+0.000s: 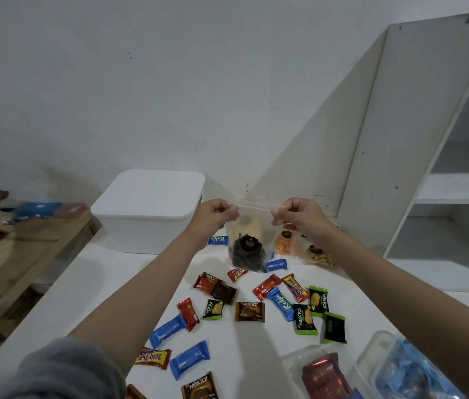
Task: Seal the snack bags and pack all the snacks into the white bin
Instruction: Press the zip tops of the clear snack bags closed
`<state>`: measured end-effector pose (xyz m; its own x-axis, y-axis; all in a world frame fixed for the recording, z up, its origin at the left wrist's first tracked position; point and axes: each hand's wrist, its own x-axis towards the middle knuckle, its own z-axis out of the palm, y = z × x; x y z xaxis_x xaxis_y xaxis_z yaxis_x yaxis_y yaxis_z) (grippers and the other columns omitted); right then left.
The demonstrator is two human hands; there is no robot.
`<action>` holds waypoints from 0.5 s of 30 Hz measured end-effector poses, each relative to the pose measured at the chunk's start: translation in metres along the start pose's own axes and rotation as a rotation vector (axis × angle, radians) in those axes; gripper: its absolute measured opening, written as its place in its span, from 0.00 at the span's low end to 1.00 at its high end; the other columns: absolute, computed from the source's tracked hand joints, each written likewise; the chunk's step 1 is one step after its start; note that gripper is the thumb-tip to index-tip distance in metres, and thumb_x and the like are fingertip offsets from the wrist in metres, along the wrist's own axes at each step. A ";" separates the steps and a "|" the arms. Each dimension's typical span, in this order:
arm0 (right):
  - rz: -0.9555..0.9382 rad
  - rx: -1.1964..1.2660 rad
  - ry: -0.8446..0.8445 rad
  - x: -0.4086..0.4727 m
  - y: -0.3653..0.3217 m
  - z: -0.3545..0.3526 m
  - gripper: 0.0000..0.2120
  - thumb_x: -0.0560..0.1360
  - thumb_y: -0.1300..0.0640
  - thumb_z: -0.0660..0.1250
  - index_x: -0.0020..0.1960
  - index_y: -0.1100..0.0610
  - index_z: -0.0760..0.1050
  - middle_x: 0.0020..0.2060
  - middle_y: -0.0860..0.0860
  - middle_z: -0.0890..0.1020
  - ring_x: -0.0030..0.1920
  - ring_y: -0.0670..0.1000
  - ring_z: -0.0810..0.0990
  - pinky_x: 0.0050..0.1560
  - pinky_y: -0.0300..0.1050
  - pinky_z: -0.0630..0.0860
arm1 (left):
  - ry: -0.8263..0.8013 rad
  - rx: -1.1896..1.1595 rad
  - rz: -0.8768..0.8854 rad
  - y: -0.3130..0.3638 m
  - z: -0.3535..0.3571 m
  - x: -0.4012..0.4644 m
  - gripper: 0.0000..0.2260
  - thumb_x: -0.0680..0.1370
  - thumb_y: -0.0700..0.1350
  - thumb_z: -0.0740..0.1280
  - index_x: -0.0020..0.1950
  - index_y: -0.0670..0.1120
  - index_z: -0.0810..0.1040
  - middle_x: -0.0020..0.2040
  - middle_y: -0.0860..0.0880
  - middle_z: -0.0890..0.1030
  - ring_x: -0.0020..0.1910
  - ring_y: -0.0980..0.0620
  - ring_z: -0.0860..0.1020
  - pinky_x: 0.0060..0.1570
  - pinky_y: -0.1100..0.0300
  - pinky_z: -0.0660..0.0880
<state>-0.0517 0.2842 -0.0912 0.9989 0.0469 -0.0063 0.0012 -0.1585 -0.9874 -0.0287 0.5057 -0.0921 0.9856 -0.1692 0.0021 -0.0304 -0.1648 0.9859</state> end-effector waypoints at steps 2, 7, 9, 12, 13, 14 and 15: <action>-0.008 -0.072 -0.052 -0.001 -0.002 -0.002 0.05 0.71 0.61 0.72 0.40 0.57 0.76 0.39 0.55 0.83 0.43 0.54 0.81 0.50 0.48 0.78 | 0.005 -0.071 -0.023 -0.001 0.001 0.001 0.04 0.77 0.44 0.67 0.42 0.47 0.77 0.41 0.50 0.80 0.39 0.59 0.80 0.46 0.58 0.72; -0.037 -0.176 -0.154 -0.005 -0.011 0.004 0.03 0.74 0.60 0.69 0.46 0.58 0.79 0.41 0.53 0.83 0.40 0.49 0.81 0.46 0.43 0.78 | -0.023 -0.004 0.034 0.001 0.007 0.001 0.09 0.78 0.41 0.66 0.38 0.48 0.74 0.37 0.51 0.77 0.35 0.61 0.79 0.37 0.63 0.68; -0.028 -0.213 -0.178 -0.006 -0.014 0.009 0.04 0.75 0.57 0.69 0.46 0.57 0.80 0.40 0.51 0.83 0.38 0.46 0.81 0.44 0.42 0.78 | -0.057 0.005 0.073 0.002 0.010 0.000 0.11 0.78 0.37 0.65 0.36 0.46 0.72 0.36 0.49 0.76 0.34 0.60 0.78 0.34 0.69 0.69; -0.021 -0.222 -0.221 -0.007 -0.015 0.016 0.04 0.75 0.58 0.68 0.45 0.58 0.80 0.39 0.51 0.83 0.36 0.43 0.81 0.40 0.38 0.78 | -0.087 -0.025 0.094 0.001 0.012 0.000 0.12 0.78 0.35 0.64 0.36 0.46 0.73 0.35 0.49 0.77 0.36 0.56 0.76 0.35 0.69 0.71; -0.017 -0.212 -0.227 -0.008 -0.015 0.019 0.04 0.76 0.59 0.68 0.44 0.59 0.80 0.38 0.51 0.83 0.35 0.43 0.81 0.40 0.37 0.78 | -0.086 -0.037 0.094 0.001 0.013 0.000 0.12 0.78 0.35 0.64 0.36 0.46 0.73 0.35 0.49 0.78 0.35 0.57 0.76 0.36 0.68 0.71; -0.012 -0.201 -0.226 -0.008 -0.015 0.021 0.05 0.76 0.59 0.67 0.44 0.59 0.80 0.37 0.51 0.83 0.35 0.43 0.82 0.39 0.37 0.79 | -0.079 -0.044 0.099 -0.001 0.013 0.000 0.12 0.78 0.35 0.63 0.36 0.46 0.73 0.34 0.50 0.78 0.34 0.58 0.77 0.36 0.69 0.71; -0.005 -0.189 -0.216 -0.008 -0.016 0.022 0.05 0.76 0.60 0.67 0.43 0.59 0.80 0.37 0.52 0.83 0.36 0.44 0.82 0.40 0.39 0.79 | -0.071 -0.045 0.104 -0.002 0.014 0.001 0.12 0.78 0.35 0.64 0.36 0.46 0.73 0.34 0.50 0.78 0.35 0.58 0.76 0.37 0.69 0.71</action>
<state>-0.0604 0.3077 -0.0793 0.9655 0.2544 -0.0547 0.0356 -0.3376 -0.9406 -0.0303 0.4923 -0.0964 0.9632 -0.2520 0.0939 -0.1223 -0.0995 0.9875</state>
